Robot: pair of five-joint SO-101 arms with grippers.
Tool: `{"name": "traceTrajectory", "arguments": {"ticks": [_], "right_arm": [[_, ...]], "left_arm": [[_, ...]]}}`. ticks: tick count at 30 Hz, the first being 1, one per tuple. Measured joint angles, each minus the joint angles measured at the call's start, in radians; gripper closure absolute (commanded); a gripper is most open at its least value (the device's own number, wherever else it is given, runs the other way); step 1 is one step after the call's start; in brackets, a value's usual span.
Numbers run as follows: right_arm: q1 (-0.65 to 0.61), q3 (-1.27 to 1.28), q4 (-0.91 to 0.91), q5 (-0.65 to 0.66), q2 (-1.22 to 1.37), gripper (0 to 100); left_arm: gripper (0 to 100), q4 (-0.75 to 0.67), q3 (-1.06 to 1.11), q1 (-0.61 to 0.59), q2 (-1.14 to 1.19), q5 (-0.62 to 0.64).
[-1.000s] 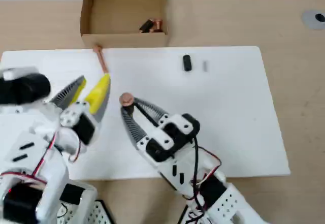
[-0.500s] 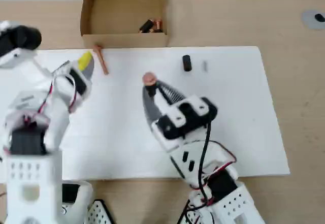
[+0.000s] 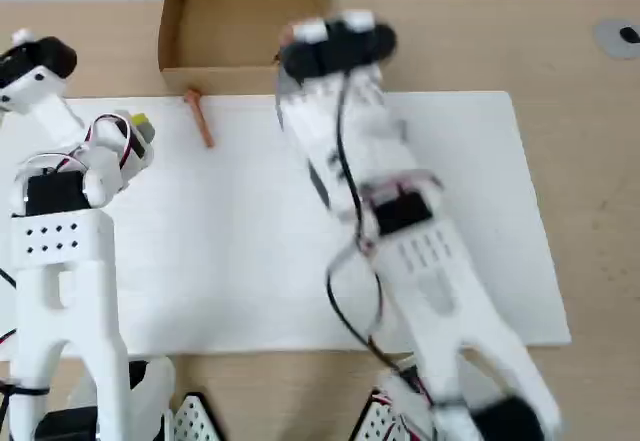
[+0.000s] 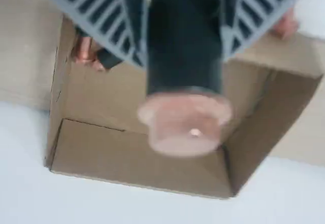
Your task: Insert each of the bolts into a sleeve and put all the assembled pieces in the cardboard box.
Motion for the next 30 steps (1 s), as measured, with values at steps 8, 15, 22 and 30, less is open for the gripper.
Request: {"name": "traceTrajectory", "arguments": {"ticks": [8,15,22,30], "right_arm": [[0.035,-0.437,0.003,0.000,0.526,98.9],[0.068,-0.783,0.003,0.000,0.904,98.9],[0.087,-1.083,0.066,0.000,1.191,98.7],[0.106,-1.304,0.135,0.075,1.404,98.6]], "left_arm": [[82,0.000,0.026,-0.006,0.000,-0.071],[82,0.000,0.077,-0.006,0.000,-0.187],[82,0.000,0.077,-0.006,0.000,-0.262],[82,0.000,0.077,-0.006,0.000,-0.262]]}}
